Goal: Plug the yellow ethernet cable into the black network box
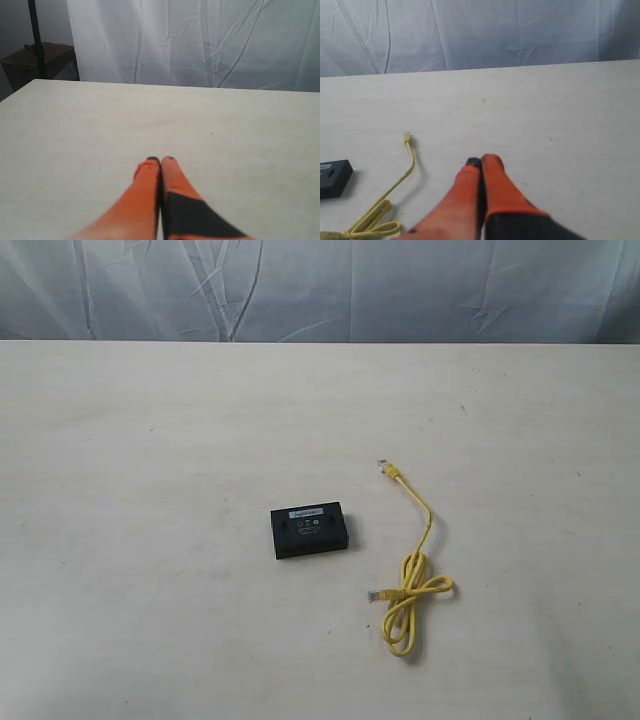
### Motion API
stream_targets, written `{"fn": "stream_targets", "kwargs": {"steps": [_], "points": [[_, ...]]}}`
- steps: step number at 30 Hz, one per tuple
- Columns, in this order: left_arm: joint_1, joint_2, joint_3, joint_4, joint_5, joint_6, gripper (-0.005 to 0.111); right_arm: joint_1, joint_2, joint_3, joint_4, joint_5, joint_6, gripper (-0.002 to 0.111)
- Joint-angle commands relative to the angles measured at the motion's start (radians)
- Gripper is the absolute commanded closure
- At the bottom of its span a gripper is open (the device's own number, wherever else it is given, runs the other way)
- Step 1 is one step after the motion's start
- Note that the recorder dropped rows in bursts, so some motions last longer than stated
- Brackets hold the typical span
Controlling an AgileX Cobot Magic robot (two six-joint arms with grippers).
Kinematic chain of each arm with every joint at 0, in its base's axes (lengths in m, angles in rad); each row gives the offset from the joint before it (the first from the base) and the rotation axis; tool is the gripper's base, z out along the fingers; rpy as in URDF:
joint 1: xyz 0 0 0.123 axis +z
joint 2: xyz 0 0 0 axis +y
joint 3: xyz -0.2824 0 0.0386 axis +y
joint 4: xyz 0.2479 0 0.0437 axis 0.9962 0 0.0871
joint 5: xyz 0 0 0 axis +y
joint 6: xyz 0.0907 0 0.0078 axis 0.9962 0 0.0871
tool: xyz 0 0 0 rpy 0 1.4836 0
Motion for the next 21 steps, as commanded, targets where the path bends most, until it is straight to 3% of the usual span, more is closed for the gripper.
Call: {"fn": "stream_targets", "kwargs": {"steps": [1,14,21], "points": [[0.001,-0.005,0.004,0.0,-0.006,0.0,0.107,-0.005,-0.006,0.001,0.0,-0.008,0.0,0.108],[0.001,-0.005,0.004,0.0,-0.006,0.0,0.107,-0.005,-0.006,0.001,0.0,-0.022,0.0,0.108],[0.001,-0.005,0.004,0.0,-0.006,0.0,0.107,-0.005,-0.006,0.001,0.0,-0.358,0.0,0.108]]}}
